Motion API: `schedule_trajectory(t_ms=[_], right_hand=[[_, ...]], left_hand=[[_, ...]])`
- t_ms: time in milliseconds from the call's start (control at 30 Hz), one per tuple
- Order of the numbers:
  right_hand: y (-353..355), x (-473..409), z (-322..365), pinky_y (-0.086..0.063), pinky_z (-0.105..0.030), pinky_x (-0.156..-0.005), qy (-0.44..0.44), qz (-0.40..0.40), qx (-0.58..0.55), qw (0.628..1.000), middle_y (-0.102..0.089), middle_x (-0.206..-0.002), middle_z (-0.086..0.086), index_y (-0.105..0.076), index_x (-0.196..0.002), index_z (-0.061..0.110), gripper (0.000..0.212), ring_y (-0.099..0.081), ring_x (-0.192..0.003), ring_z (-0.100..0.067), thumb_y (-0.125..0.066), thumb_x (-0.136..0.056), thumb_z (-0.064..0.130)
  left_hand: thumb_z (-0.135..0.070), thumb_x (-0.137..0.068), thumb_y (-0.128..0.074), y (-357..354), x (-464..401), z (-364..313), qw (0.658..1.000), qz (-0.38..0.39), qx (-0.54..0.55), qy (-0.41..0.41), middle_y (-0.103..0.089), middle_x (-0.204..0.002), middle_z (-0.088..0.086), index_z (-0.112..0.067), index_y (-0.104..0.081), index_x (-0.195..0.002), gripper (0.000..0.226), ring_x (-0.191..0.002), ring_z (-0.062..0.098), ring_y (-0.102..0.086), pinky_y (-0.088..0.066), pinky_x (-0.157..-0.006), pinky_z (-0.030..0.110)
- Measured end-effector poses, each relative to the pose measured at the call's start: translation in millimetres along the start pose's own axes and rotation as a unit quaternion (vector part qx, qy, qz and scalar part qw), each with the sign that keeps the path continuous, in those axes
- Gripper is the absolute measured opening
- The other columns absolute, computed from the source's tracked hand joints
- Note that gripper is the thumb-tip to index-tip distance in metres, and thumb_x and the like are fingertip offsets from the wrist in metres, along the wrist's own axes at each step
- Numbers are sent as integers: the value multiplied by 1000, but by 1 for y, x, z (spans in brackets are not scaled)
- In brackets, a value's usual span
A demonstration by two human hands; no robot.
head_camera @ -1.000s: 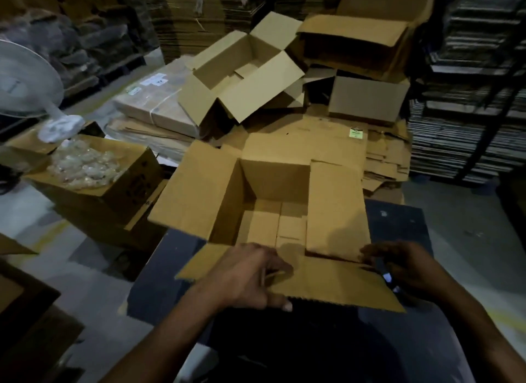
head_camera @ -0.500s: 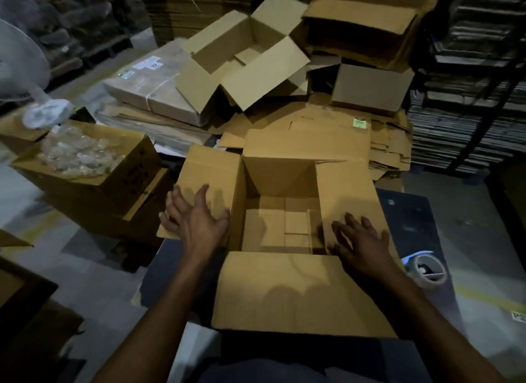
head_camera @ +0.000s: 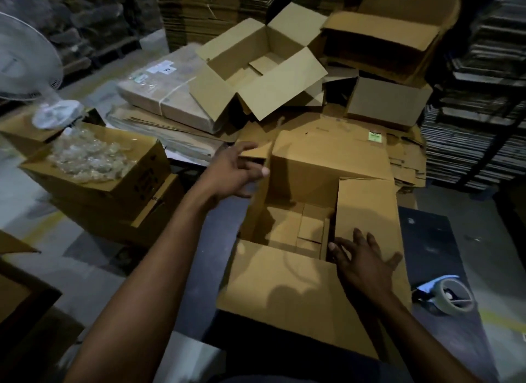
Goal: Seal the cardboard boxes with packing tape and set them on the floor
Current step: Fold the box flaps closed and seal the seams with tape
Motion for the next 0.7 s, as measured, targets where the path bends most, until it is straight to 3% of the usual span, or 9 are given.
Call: schedule_trajectory(t_ms=[33,100,200,300,400,467,533,633,700], right_hand=[[1,-1,5,0,-77,-113,5,-3,-20,1000,-23,-168,7,-54,-138,48,61,-9,-156,-23,-21,-96,78],[5,3,15,5,-75,-114,34,-12,-72,997,-21,-168,10,-52,-139,49,61,-4,-157,-20,-27,-94,81],[10,22,23,-1,-69,-119,110,-3,-118,987,-18,-168,13,-51,-140,50,70,4,-157,-18,-40,-83,89],[7,53,19,-4,-66,-121,181,57,-58,980,-1,-170,13,-42,-148,52,97,18,-155,-16,-43,-65,102],[-2,79,7,0,-65,-121,231,146,57,960,23,-168,7,-12,-156,55,122,27,-153,-22,-40,-51,109],[-6,84,4,-5,-63,-121,248,167,128,946,25,-168,2,4,-158,52,127,19,-155,-27,-43,-53,107],[-4,84,7,-15,-60,-122,261,190,144,935,15,-170,1,3,-159,48,124,6,-157,-27,-56,-61,96],[22,70,9,-29,-39,-119,240,283,21,928,-15,-169,8,-25,-157,48,106,-21,-153,-14,-77,-68,73],[45,58,12,-42,-30,-110,204,369,-115,899,-44,-156,13,-47,-145,52,81,-48,-136,-6,-82,-73,62]], left_hand=[[-31,-90,-80,-26,4,-9,999,46,-8,-12,-69,-132,-4,-32,-44,-153,73,-122,14,-63,-59,-95,45],[-47,-90,-76,-78,12,-2,985,111,-122,-41,-54,-151,-5,-34,-40,-157,77,-136,15,-52,-48,-105,39],[-63,-96,-61,-130,27,49,955,169,-238,-55,-41,-163,-1,-30,-37,-159,75,-147,21,-40,-40,-113,38],[-62,-103,-45,-149,38,96,937,183,-292,-48,-27,-170,6,-23,-39,-159,68,-158,22,-21,-15,-126,50],[-59,-104,-38,-149,35,106,928,148,-335,-71,-31,-168,11,-18,-47,-154,65,-157,25,-24,-18,-125,51],[-59,-104,-38,-152,31,105,918,159,-357,-71,-31,-167,13,-20,-47,-155,65,-156,26,-25,-21,-123,52],[-58,-106,-43,-156,28,102,902,192,-383,-59,-28,-168,13,-22,-45,-157,62,-155,29,-28,-26,-122,54],[-59,-103,-49,-162,33,87,857,293,-425,-8,-37,-164,10,-22,-45,-156,64,-145,31,-43,-41,-110,45],[-65,-101,-46,-159,40,68,834,329,-443,22,-64,-136,9,-21,-65,-134,58,-121,31,-60,-46,-86,37]])
Point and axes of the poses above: each hand's wrist, its own x-axis away from the middle knuckle, its own y-axis out of the back of the hand, z = x × y, the point moved 10 cm from there along -x, towards the middle knuckle
